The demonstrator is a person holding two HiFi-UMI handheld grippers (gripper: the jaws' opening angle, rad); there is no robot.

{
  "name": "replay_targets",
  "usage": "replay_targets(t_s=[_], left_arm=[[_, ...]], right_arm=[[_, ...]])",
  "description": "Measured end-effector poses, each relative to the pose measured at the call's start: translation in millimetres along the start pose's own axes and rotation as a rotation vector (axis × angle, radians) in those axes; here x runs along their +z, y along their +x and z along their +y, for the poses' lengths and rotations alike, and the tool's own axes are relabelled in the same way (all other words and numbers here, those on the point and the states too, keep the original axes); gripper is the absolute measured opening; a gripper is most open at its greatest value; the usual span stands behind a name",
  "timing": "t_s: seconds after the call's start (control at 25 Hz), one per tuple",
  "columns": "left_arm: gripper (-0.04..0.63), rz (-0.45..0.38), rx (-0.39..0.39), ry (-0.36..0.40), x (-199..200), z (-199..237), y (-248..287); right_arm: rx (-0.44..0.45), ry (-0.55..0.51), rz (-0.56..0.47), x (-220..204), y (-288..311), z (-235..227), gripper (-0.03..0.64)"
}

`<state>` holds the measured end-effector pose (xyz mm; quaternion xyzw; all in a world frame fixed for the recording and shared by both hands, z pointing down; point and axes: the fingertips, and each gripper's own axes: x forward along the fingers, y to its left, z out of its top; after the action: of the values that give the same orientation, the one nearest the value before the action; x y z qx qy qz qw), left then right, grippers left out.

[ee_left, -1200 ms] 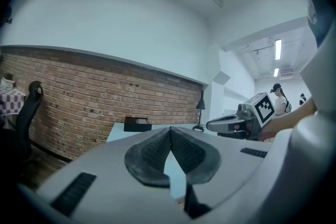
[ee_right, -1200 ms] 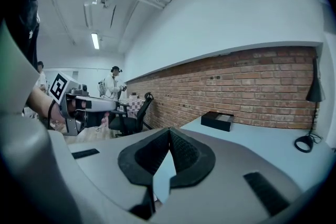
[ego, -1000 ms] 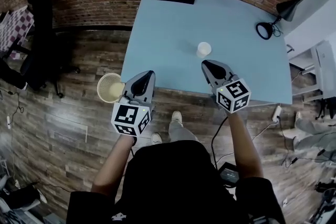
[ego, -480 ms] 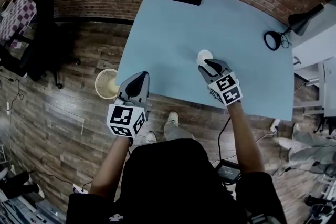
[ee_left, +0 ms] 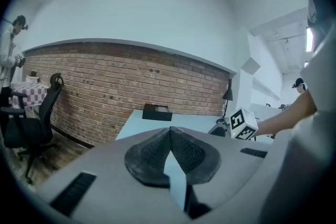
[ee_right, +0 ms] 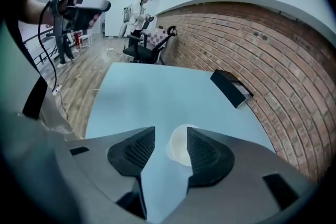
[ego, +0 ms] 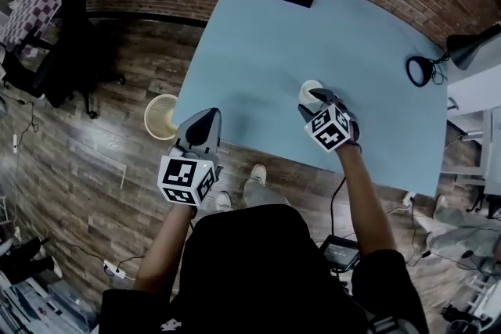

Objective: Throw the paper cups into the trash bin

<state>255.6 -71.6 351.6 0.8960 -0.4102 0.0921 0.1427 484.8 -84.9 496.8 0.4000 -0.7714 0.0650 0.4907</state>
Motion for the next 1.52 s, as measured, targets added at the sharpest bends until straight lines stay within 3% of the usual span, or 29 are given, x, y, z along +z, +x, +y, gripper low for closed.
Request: replay_targets(t_s=[0.4, 0.6, 0.84, 1.52], left_arm=[[0.005, 0.025, 0.057, -0.038, -8.8, 8.0, 5.2], [0.005, 0.026, 0.085, -0.057, -11.7, 7.9, 8.5], [0.005, 0.025, 0.111, -0.069, -15.1, 5.7, 10.6], [0.005, 0.025, 0.203, -0.100, -24.5, 17.3, -2.7]], right_arm=[[0.070, -0.038, 0.118, -23.7, 28.0, -2.5, 0.163], [0.079, -0.095, 0.139, -27.3, 31.7, -4.5, 0.082], [0.089, -0.134, 0.139, -29.2, 30.2, -7.0, 0.031], [0.093, -0.183, 0.070, -0.7, 29.0, -11.8, 0.020]])
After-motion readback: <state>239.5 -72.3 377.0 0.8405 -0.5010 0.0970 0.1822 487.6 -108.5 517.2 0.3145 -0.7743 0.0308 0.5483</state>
